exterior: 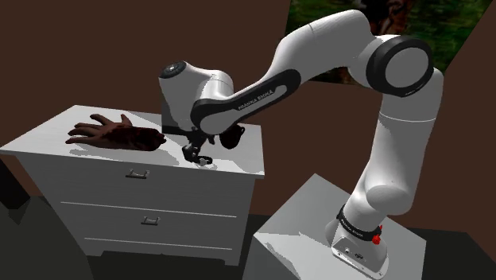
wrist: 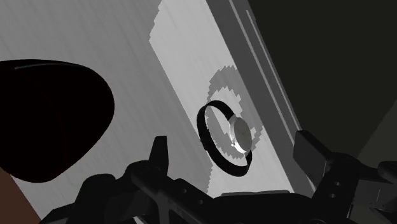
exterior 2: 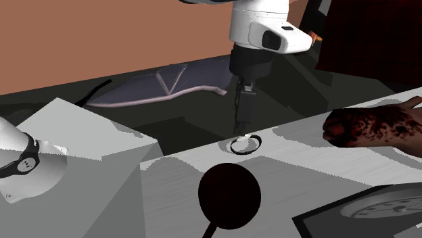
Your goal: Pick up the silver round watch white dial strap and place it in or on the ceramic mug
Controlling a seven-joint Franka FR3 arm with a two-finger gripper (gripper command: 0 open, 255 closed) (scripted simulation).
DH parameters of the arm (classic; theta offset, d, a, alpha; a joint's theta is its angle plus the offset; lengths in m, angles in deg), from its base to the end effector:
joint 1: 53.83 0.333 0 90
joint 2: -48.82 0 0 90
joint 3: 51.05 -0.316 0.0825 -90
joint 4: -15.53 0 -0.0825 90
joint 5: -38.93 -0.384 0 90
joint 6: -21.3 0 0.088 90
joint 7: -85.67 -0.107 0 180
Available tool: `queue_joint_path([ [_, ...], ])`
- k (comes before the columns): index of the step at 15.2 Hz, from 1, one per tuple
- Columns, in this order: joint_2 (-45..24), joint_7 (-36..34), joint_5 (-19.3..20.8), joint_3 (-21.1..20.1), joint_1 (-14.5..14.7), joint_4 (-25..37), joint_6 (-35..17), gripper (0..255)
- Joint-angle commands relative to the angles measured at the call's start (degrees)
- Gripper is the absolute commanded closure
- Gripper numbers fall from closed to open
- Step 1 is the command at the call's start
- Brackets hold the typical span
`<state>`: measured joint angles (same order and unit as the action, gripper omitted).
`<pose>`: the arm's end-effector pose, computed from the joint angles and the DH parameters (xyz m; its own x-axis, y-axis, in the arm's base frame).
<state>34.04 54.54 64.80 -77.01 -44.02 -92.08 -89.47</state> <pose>0.5084 0.3134 0.3761 0.9630 0.2688 -0.0213 0.2606 -0.9074 0.3299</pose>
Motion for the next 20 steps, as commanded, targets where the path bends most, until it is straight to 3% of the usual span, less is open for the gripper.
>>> queue_joint_path([
  [1,-5.11,-1.46,3.56,0.18,2.06,4.39,1.17,0],
  [9,-7.67,-2.76,5.9,1.46,1.77,1.97,-3.38,0],
  [17,-7.68,-2.76,5.9,1.46,1.77,1.98,-3.37,0],
  [18,-7.68,-2.76,5.9,1.46,1.77,1.98,-3.37,255],
  [20,-7.72,-2.74,5.92,1.48,1.76,2.04,-3.37,255],
])
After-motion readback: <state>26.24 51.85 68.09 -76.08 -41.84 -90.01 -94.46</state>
